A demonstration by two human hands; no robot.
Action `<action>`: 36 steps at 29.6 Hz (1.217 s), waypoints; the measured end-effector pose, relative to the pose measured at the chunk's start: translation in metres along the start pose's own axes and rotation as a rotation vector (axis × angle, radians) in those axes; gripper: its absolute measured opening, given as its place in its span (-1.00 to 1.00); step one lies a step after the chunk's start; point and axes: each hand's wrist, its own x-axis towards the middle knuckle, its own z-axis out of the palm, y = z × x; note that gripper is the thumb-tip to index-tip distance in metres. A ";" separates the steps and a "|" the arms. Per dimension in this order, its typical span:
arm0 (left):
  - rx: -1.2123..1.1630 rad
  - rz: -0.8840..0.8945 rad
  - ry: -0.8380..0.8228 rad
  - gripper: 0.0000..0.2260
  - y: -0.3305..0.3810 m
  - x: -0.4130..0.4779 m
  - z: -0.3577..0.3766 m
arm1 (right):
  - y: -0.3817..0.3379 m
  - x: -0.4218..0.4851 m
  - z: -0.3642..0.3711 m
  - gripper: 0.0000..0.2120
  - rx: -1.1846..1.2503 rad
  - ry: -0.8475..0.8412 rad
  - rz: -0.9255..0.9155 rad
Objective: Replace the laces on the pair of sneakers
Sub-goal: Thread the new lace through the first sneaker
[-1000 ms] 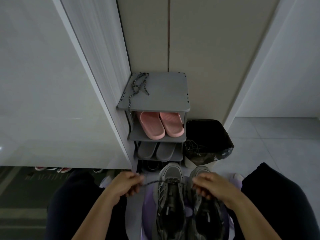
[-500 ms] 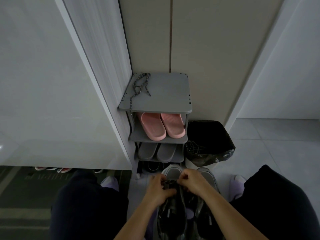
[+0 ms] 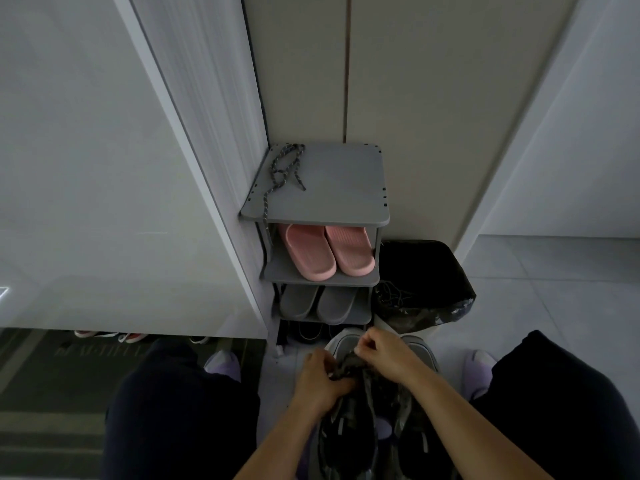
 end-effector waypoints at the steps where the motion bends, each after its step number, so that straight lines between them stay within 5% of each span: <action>1: -0.028 -0.011 0.016 -0.67 -0.001 0.000 0.002 | 0.004 -0.001 -0.002 -0.84 -0.015 -0.026 0.020; 10: -0.116 -0.042 0.031 -0.73 -0.005 -0.005 0.007 | 0.006 -0.006 0.000 -0.90 -0.016 -0.011 0.021; 20: -0.180 -0.006 0.051 -0.88 -0.005 0.002 0.002 | 0.000 -0.017 -0.010 -0.84 -0.152 -0.176 0.057; 24: -0.079 0.065 0.005 -0.75 0.001 0.011 -0.005 | -0.011 -0.020 -0.002 -0.82 -0.193 -0.166 0.065; 27: -0.019 0.100 0.108 -0.75 0.009 0.014 -0.011 | -0.012 -0.020 0.008 -0.56 -0.289 -0.129 0.137; 29: -0.007 0.153 0.208 -0.83 0.022 0.015 -0.017 | -0.011 -0.019 0.009 -0.57 -0.317 -0.116 0.163; 33: -0.007 0.276 -0.024 -0.83 0.041 0.020 -0.028 | -0.009 -0.020 0.008 -0.66 -0.333 -0.123 0.188; 36: -0.081 0.164 -0.133 -0.90 0.035 0.027 -0.039 | -0.007 -0.021 0.007 -0.63 -0.318 -0.109 0.172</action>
